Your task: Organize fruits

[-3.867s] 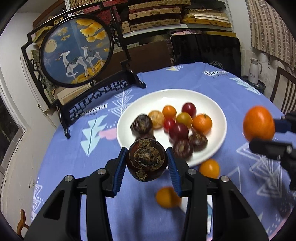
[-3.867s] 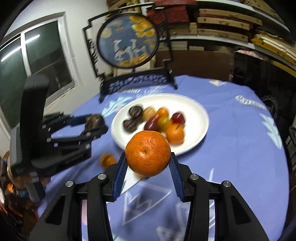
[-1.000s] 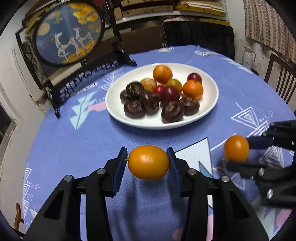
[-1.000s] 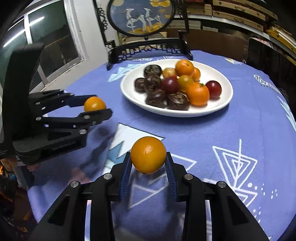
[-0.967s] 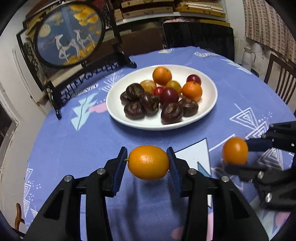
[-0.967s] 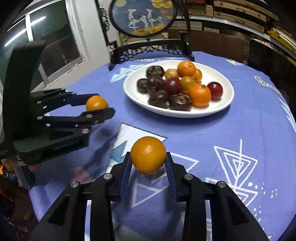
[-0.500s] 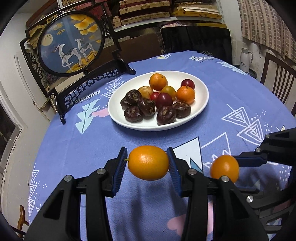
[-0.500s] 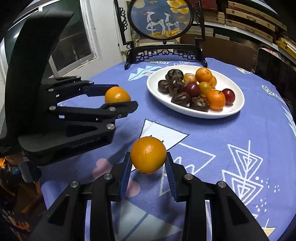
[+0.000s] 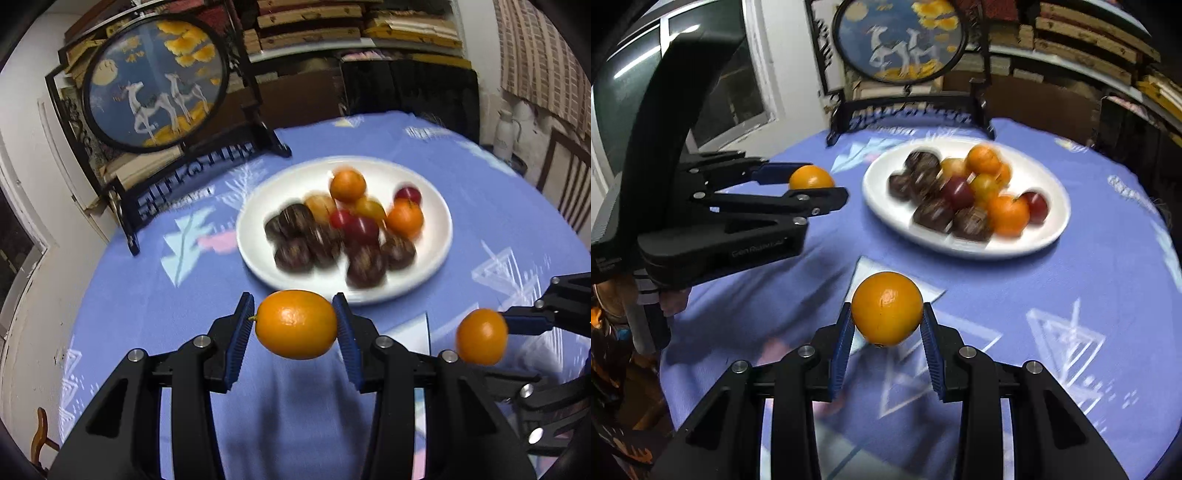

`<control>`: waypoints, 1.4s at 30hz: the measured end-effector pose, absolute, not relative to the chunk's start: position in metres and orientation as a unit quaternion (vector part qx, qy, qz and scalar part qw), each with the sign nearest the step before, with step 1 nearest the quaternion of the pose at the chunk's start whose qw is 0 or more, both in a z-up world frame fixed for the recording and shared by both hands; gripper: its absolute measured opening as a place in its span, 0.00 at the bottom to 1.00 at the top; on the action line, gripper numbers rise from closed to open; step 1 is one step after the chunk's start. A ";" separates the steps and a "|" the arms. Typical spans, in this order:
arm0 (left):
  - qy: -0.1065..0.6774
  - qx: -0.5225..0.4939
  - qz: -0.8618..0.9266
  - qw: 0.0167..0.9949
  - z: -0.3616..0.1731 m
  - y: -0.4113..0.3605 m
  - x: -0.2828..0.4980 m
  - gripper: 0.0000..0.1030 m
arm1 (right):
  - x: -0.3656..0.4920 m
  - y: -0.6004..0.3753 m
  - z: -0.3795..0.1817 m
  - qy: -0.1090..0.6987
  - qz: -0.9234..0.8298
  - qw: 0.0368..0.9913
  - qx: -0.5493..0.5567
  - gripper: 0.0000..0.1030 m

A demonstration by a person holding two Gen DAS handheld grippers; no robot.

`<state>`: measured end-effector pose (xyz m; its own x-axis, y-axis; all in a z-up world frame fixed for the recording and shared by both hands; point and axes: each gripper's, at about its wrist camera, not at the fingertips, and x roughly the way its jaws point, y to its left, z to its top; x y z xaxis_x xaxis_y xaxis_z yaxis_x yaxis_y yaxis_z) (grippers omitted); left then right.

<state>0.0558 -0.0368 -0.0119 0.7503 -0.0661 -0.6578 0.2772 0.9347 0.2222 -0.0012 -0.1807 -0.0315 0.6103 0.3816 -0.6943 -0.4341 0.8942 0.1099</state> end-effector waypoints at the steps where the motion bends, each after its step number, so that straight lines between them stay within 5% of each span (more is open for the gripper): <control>1: 0.335 0.151 -0.091 0.925 -0.006 -0.038 0.061 0.42 | 0.006 -0.186 -0.023 0.369 0.221 0.902 -0.031 0.35; 13: 0.309 0.144 -0.070 0.937 0.020 -0.063 0.133 0.42 | 0.092 -0.224 0.023 0.320 0.166 0.933 0.008 0.35; 32: 0.352 0.150 -0.056 0.922 -0.016 -0.079 0.204 0.42 | 0.177 -0.219 -0.017 0.369 0.147 0.918 0.004 0.37; 33: 0.354 0.151 -0.056 0.921 -0.017 -0.080 0.205 0.43 | 0.178 -0.218 -0.018 0.370 0.149 0.917 0.004 0.40; 34: 0.355 0.154 -0.055 0.921 -0.018 -0.080 0.205 0.44 | 0.177 -0.219 -0.017 0.366 0.143 0.919 0.005 0.54; 36: 0.337 0.160 -0.038 0.927 -0.016 -0.078 0.198 0.72 | 0.168 -0.224 -0.010 0.343 0.138 0.929 0.022 0.59; 37: 0.326 0.161 -0.033 0.931 -0.013 -0.076 0.194 0.78 | 0.163 -0.227 -0.006 0.335 0.144 0.930 0.032 0.62; 39: 0.306 0.154 -0.030 0.939 -0.004 -0.070 0.182 0.83 | 0.148 -0.233 0.004 0.313 0.141 0.938 0.048 0.75; 42: 0.295 0.121 -0.036 0.947 0.009 -0.057 0.162 0.90 | 0.123 -0.239 0.012 0.286 0.140 0.946 0.069 0.82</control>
<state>0.1617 -0.0566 0.0086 0.8233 0.0041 -0.5676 0.1392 0.9680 0.2089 0.1233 -0.2391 0.0123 0.7978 0.3030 -0.5212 -0.2247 0.9517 0.2094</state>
